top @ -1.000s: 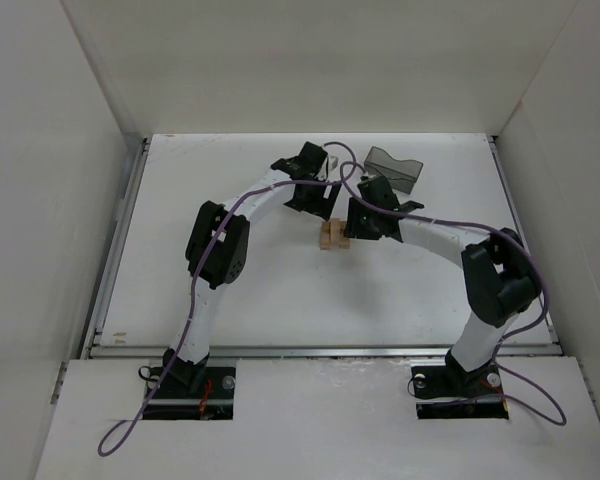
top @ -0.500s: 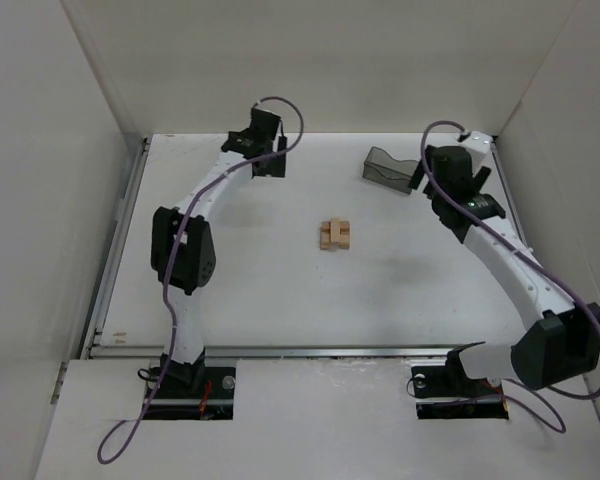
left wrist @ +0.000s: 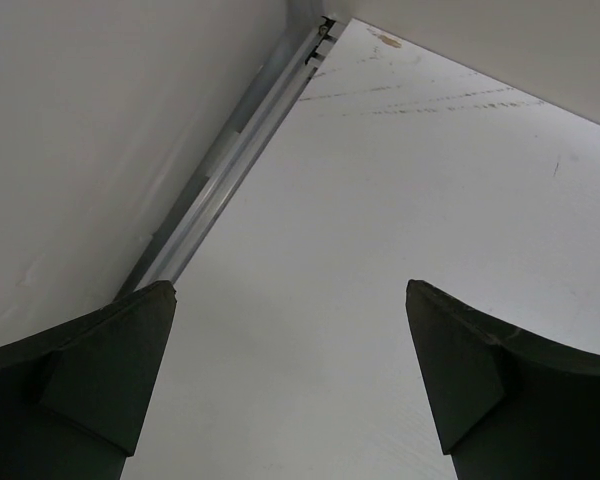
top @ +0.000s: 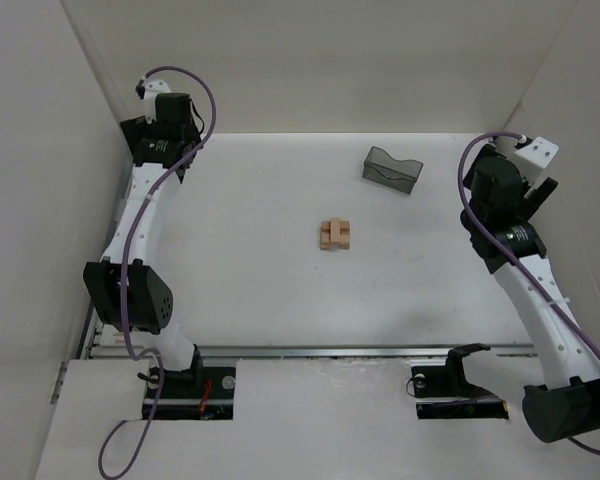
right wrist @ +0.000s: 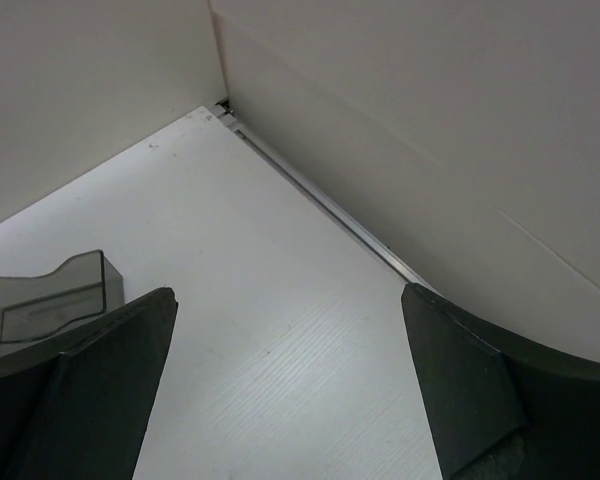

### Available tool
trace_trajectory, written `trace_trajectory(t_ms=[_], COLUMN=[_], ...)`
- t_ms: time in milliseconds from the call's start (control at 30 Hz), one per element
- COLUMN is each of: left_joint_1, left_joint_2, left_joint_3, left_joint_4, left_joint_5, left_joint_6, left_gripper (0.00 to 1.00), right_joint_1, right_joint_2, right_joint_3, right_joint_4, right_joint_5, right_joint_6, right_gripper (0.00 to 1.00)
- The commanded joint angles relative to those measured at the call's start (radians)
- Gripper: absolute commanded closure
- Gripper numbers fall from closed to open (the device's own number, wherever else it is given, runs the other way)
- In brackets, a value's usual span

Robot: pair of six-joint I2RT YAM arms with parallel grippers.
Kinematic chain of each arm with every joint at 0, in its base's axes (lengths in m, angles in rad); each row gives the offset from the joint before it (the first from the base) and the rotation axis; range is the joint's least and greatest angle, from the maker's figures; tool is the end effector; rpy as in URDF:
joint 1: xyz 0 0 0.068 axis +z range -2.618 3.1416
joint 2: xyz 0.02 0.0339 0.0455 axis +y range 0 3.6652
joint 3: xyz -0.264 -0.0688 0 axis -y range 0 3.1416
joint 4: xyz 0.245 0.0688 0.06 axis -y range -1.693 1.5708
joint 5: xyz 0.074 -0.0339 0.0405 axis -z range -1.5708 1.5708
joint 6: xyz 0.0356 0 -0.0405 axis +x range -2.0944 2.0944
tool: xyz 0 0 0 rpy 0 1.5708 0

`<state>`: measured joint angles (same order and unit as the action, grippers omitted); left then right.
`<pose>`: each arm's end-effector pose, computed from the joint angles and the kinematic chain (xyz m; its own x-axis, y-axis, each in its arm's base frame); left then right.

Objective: Build the wood block tower

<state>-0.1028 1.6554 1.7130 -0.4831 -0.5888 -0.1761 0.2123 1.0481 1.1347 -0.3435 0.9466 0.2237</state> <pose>0.3778 -0.0191 0.4078 -0.3310 -0.1123 -0.9369 -0.4833 0.8730 0.0661 0.2200 0.0179 0.3991 -0.0993 0.1112 -0.9888 0.6831 0.7302 0.0135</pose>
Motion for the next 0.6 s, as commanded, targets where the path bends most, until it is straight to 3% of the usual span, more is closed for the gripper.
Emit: trace_trajectory(t_ms=[0,567], left_joint_1=[-0.003,-0.003], left_joint_2=[-0.046,-0.105], left_joint_3=[-0.039,-0.093], left_joint_4=[0.038,0.057], left_joint_5=[-0.008,0.067], left_joint_6=[-0.011,-0.011], left_gripper=[0.01,0.01], right_joint_1=[0.001,0.001], right_joint_2=[-0.026,-0.183], right_joint_3=[-0.006,-0.056], right_joint_4=[0.046,0.066], right_joint_5=[-0.031,-0.103], right_joint_6=[-0.029,0.002], right_gripper=[0.00,0.00])
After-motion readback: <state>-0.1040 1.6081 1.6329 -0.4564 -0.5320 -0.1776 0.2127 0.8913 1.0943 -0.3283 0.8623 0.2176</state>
